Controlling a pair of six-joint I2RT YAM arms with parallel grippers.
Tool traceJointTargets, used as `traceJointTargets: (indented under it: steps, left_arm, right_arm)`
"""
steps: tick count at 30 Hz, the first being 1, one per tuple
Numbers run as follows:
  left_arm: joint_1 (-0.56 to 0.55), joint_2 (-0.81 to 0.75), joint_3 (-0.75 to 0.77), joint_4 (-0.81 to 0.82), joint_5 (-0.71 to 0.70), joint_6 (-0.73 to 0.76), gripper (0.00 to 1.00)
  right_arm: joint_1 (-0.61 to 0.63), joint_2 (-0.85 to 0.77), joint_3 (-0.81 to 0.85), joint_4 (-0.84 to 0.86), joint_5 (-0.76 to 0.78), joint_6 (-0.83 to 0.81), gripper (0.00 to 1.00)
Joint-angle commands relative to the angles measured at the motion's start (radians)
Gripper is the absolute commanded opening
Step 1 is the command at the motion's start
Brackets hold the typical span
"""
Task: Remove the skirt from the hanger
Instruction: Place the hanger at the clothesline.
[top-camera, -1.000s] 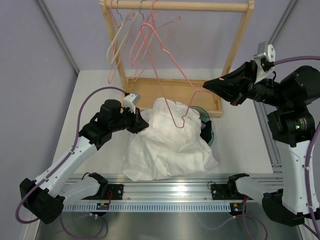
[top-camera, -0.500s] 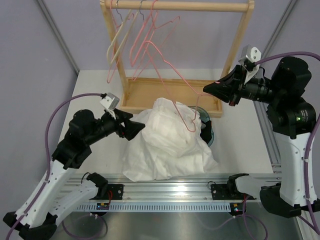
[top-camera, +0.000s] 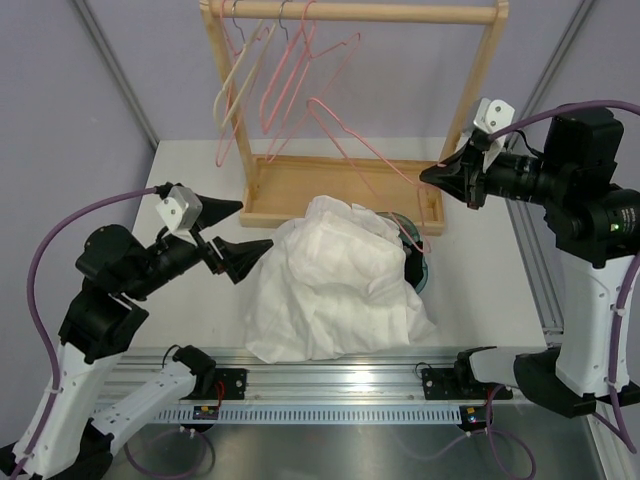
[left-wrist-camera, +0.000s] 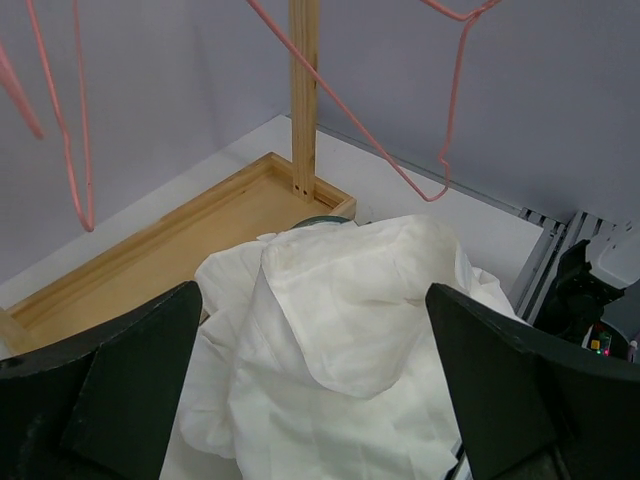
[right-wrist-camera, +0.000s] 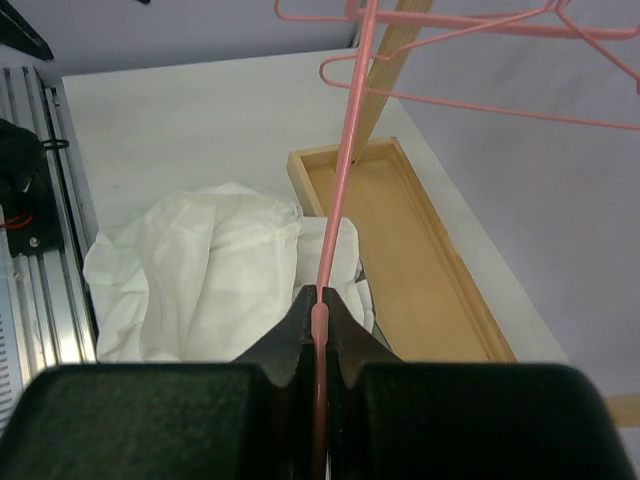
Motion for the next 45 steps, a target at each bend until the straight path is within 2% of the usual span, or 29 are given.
traceJointTargets:
  steps: [1,3,4,7,9,12,13,16,18,20,22,24,25,27,33,39,45]
  left_arm:
    - [0.002,0.047,0.020,0.057,0.041,0.051,0.99]
    - [0.003,0.041,-0.006,0.097,0.051,0.034,0.99]
    - [0.002,0.038,-0.009,0.124,0.051,0.017,0.99]
    - [0.003,0.035,0.023,0.111,0.051,0.044,0.99]
    - [0.002,0.041,0.051,0.085,0.060,0.084,0.99]
    - [-0.004,0.061,0.085,0.043,0.077,0.187,0.99]
    - [-0.015,0.066,0.092,0.040,0.077,0.208,0.99]
    - [-0.044,0.098,0.088,0.087,0.095,0.256,0.99]
    - [-0.087,0.130,0.082,0.129,0.107,0.274,0.98]
    - [-0.151,0.164,0.092,0.166,0.046,0.337,0.98]
    - [-0.294,0.236,0.111,0.161,-0.030,0.472,0.98]
    - [-0.436,0.327,0.141,0.143,-0.164,0.590,0.99]
    - [-0.476,0.358,0.150,0.137,-0.255,0.701,0.99]
    - [-0.541,0.412,0.163,0.157,-0.330,0.785,0.99]
    - [-0.569,0.530,0.186,0.344,-0.426,0.954,0.99]
    - [-0.584,0.624,0.226,0.446,-0.492,1.002,0.96]
    - [-0.579,0.728,0.295,0.401,-0.486,1.035,0.95]
  right_arm:
    - [-0.006,-0.055,-0.045,0.244,-0.088,0.188,0.00]
    - [-0.006,-0.049,-0.047,0.356,-0.112,0.289,0.00]
    - [-0.004,-0.038,-0.027,0.355,-0.106,0.293,0.00]
    - [-0.006,0.025,0.087,0.235,-0.077,0.193,0.00]
    - [-0.006,0.053,0.145,0.096,-0.060,0.051,0.00]
    - [-0.006,0.039,0.144,-0.009,0.066,-0.130,0.00]
    - [-0.006,0.024,0.127,-0.013,0.160,-0.175,0.00]
    - [-0.006,-0.021,0.096,-0.080,0.320,-0.348,0.00]
    - [-0.006,-0.013,0.114,-0.196,0.359,-0.454,0.00]
    - [-0.006,-0.007,0.117,-0.269,0.376,-0.517,0.00]
    - [-0.004,-0.010,0.099,-0.356,0.385,-0.543,0.00]
    - [-0.004,-0.029,0.049,-0.399,0.398,-0.588,0.00]
    - [-0.004,-0.038,0.027,-0.402,0.414,-0.597,0.00]
    - [-0.004,-0.061,-0.013,-0.431,0.427,-0.626,0.00]
    - [0.007,-0.128,-0.157,-0.439,0.505,-0.692,0.00]
    - [0.062,-0.159,-0.229,-0.436,0.548,-0.698,0.00]
    - [0.129,-0.180,-0.241,-0.436,0.539,-0.692,0.00]
